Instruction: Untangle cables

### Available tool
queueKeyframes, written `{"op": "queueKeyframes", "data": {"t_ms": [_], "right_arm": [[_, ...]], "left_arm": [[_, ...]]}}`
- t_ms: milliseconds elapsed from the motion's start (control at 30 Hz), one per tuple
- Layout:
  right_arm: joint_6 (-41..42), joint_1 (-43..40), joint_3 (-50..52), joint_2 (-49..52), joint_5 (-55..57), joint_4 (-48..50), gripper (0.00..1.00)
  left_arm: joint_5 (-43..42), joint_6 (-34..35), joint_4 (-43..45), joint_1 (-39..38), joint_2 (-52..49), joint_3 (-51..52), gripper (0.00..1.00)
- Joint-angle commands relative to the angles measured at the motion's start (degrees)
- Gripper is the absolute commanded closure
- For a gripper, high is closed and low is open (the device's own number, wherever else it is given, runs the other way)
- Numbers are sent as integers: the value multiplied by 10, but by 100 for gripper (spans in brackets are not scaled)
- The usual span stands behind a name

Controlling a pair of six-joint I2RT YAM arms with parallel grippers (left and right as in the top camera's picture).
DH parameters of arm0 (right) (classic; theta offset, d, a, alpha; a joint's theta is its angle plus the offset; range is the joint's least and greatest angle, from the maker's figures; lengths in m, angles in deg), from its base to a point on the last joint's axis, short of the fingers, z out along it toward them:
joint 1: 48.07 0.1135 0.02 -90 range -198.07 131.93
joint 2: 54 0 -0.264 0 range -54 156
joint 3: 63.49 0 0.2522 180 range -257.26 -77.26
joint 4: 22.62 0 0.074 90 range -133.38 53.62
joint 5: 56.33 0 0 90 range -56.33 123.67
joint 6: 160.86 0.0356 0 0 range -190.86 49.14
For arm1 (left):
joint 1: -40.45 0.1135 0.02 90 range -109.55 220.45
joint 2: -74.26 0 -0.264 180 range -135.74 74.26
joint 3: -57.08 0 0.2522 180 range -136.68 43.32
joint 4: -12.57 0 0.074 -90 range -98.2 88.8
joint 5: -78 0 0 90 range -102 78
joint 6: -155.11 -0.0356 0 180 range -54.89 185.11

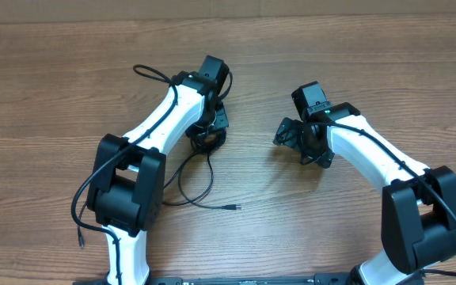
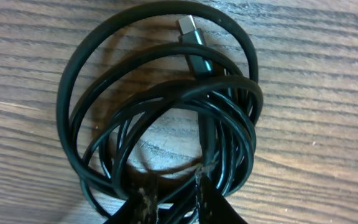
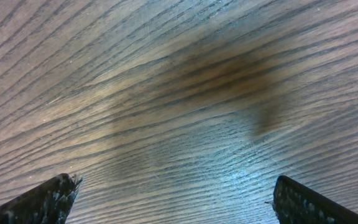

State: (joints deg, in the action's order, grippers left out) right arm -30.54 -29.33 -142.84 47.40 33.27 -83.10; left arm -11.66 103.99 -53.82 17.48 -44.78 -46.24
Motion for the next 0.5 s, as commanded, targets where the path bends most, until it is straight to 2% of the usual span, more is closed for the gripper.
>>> {"op": "queueKeyframes", "data": {"t_ms": [0, 300, 467], "right_arm": [[2, -1, -4, -16, 8, 1, 0], [2, -1, -4, -16, 8, 1, 0], [2, -1, -4, -16, 8, 1, 0]], "left_arm": [[-4, 25, 9, -3, 5, 8, 77], [-3, 25, 54, -7, 5, 29, 84], [-4, 25, 94, -13, 4, 47, 81]]}}
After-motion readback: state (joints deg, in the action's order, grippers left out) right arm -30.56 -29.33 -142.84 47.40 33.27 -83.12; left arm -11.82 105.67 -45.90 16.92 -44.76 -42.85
